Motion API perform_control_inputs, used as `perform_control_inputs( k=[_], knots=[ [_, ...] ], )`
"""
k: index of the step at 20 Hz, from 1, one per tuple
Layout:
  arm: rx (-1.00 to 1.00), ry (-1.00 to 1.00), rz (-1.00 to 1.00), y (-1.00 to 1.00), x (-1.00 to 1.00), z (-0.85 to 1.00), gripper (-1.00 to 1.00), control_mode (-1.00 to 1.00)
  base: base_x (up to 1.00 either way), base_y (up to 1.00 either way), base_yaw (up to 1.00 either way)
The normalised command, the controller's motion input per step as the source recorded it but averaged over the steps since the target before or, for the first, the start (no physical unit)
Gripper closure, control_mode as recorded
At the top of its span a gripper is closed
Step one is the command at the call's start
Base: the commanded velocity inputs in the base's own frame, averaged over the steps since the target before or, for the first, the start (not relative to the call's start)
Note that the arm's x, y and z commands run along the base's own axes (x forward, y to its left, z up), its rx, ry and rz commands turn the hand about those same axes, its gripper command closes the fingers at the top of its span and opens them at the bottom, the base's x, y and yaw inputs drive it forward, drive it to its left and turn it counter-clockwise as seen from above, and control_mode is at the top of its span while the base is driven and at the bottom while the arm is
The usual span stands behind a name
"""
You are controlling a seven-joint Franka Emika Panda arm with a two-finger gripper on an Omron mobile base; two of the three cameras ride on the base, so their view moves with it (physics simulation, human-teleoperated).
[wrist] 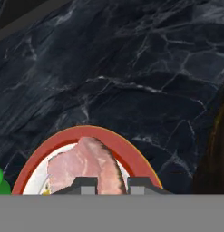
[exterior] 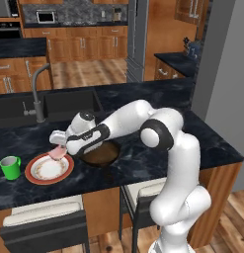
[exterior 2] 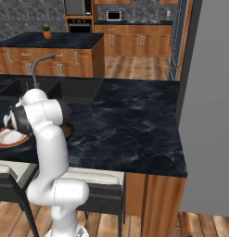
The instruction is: Pick up the pan with the steak in it and place it on the dining table. Then place the steak on the plate.
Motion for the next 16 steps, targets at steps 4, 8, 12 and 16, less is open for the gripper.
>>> perform_control_inputs(
  k=[4, 8, 12, 16],
  knots=[
    [0.00, -0.01, 0.02, 0.72, -0.15, 0.00, 1.00, -1.00, 0.00, 0.00, 0.00],
    [0.00, 0.00, 0.01, 0.16, -0.02, 0.00, 1.00, -1.00, 0.00, 0.00, 0.00],
    [0.00, 0.00, 0.00, 0.03, -0.17, -0.17, 1.00, -1.00, 0.00, 0.00, 0.00],
    [0.00, 0.00, 0.00, 0.01, -0.25, -0.20, 1.00, -1.00, 0.00, 0.00, 0.00]
  ],
)
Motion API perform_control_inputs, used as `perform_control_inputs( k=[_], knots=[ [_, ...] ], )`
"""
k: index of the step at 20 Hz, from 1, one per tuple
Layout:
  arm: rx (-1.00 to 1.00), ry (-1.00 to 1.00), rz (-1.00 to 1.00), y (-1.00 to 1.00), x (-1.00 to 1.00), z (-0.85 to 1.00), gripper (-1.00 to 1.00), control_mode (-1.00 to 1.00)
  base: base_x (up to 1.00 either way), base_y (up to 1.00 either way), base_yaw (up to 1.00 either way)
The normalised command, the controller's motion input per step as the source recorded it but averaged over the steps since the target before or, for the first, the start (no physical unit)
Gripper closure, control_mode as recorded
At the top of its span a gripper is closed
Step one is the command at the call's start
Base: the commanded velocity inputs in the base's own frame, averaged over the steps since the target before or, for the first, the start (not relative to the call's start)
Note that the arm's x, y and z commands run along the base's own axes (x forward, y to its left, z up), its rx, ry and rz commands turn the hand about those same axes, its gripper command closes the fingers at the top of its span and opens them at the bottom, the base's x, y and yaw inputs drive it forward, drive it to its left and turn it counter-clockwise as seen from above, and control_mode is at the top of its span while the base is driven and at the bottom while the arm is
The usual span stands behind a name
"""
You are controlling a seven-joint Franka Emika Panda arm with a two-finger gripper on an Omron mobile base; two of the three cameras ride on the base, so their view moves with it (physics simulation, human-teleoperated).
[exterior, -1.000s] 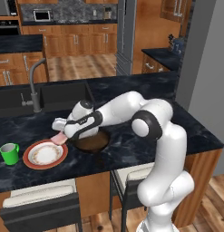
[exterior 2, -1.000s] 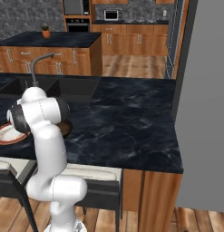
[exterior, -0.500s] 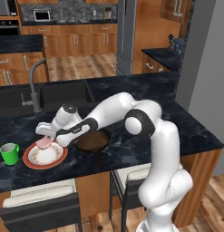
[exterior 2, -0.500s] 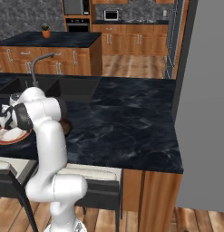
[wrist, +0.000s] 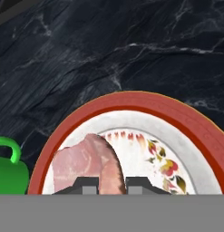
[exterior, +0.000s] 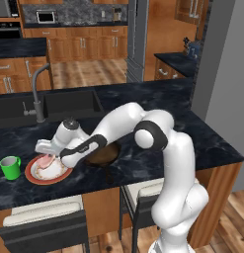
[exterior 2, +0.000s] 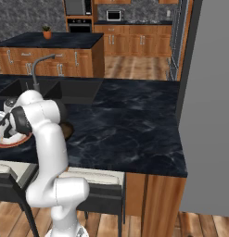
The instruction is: Pick up the pan with the steak in it and place it on the dining table. Then place the steak on the plate.
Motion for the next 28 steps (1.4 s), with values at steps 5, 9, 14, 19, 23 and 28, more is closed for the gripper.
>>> perform_control_inputs(
  k=[5, 9, 14, 19, 23, 28],
  knots=[
    [0.00, 0.00, 0.00, 0.00, -0.17, -0.23, 1.00, -1.00, 0.00, 0.00, 0.00],
    [-0.01, 0.00, 0.00, 0.00, 0.00, -0.08, 1.00, -1.00, 0.00, 0.00, 0.00],
    [-0.02, 0.00, 0.00, 0.00, 0.04, -0.14, 1.00, -1.00, 0.00, 0.00, 0.00],
    [0.01, 0.00, 0.00, 0.00, -0.01, 0.01, -1.00, -1.00, 0.00, 0.00, 0.00],
    [0.06, 0.00, -0.04, -0.05, -0.09, 0.38, -1.00, -1.00, 0.00, 0.00, 0.00],
    [0.04, 0.07, -0.10, -0.23, -0.19, 0.47, -1.00, -1.00, 0.00, 0.00, 0.00]
  ],
)
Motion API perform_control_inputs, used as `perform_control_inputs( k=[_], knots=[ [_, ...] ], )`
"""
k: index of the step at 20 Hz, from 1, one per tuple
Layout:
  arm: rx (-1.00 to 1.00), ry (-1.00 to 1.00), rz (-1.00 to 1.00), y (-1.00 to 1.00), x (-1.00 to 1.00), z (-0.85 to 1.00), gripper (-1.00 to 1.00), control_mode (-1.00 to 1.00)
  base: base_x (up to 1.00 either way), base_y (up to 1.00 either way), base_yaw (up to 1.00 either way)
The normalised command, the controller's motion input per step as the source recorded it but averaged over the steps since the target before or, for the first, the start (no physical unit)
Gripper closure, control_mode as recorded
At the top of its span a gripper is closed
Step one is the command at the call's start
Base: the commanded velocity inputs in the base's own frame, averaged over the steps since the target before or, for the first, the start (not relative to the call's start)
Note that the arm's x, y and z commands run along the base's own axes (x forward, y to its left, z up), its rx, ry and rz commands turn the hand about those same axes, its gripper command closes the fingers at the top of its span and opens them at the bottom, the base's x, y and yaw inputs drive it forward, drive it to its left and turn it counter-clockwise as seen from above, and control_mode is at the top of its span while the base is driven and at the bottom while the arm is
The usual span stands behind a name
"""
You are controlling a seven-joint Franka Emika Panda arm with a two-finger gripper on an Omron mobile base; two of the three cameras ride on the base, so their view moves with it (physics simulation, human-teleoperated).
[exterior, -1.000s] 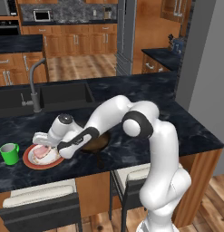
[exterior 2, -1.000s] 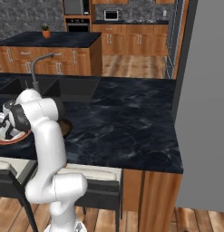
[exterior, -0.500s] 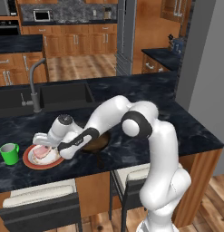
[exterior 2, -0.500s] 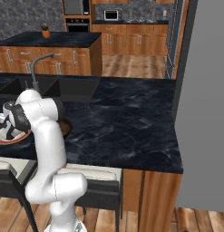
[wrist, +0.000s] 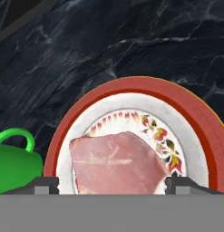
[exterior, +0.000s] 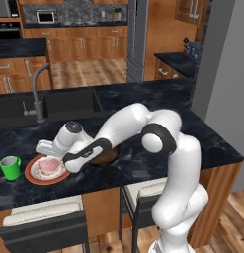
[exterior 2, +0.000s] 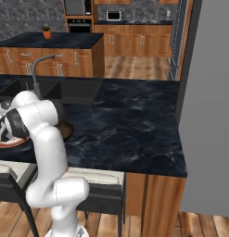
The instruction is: Pick up the pan with the steak in it and place it on the dining table. Then place the steak on the plate.
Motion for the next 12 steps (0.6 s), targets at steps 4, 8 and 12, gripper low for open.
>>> perform_control_inputs(
  k=[4, 8, 12],
  knots=[
    [0.04, 0.14, -0.18, -0.50, -0.38, 0.52, -1.00, -1.00, 0.00, 0.00, 0.00],
    [0.00, 0.18, -0.18, -0.55, -0.39, 0.57, -1.00, -1.00, 0.00, 0.00, 0.00],
    [0.00, 0.19, -0.17, -0.55, -0.43, 0.56, -1.00, -1.00, 0.00, 0.00, 0.00]
  ],
)
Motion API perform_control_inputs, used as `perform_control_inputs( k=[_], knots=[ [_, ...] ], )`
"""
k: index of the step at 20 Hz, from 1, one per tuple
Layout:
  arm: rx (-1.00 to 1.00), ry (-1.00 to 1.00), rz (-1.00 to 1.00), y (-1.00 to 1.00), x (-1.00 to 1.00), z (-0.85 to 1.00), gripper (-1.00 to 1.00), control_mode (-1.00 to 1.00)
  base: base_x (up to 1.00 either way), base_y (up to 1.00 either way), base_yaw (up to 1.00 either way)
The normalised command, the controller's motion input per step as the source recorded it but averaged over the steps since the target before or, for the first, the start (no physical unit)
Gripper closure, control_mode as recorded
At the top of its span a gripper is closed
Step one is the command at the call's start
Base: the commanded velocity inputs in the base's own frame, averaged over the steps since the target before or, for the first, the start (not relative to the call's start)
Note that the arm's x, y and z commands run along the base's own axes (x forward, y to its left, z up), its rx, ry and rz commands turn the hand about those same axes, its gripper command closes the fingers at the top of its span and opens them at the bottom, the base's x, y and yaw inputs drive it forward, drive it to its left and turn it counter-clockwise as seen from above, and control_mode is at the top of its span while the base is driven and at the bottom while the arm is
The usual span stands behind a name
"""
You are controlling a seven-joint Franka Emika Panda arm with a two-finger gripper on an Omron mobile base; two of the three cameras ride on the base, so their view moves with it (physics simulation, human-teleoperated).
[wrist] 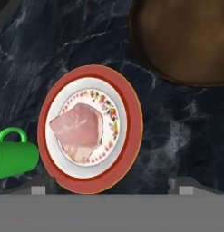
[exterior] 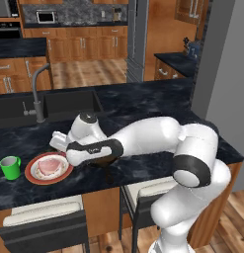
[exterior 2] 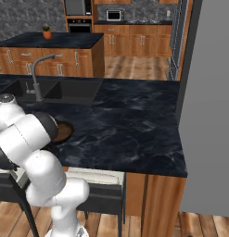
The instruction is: Pick up the pan with the steak in it and place it on the dining table. Then place the steak on the plate.
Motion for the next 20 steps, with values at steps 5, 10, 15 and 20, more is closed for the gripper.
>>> perform_control_inputs(
  k=[5, 10, 15, 20],
  knots=[
    [0.00, 0.09, -0.15, -0.31, -0.57, 0.61, -1.00, -1.00, 0.00, 0.00, 0.00],
    [0.04, -0.08, -0.08, -0.24, -0.84, 0.44, -1.00, -1.00, 0.00, 0.00, 0.00],
    [0.04, -0.36, 0.00, -0.08, -0.91, 0.36, -1.00, -1.00, 0.00, 0.00, 0.00],
    [0.08, -0.34, -0.01, -0.21, -0.92, 0.03, -1.00, -1.00, 0.00, 0.00, 0.00]
  ],
)
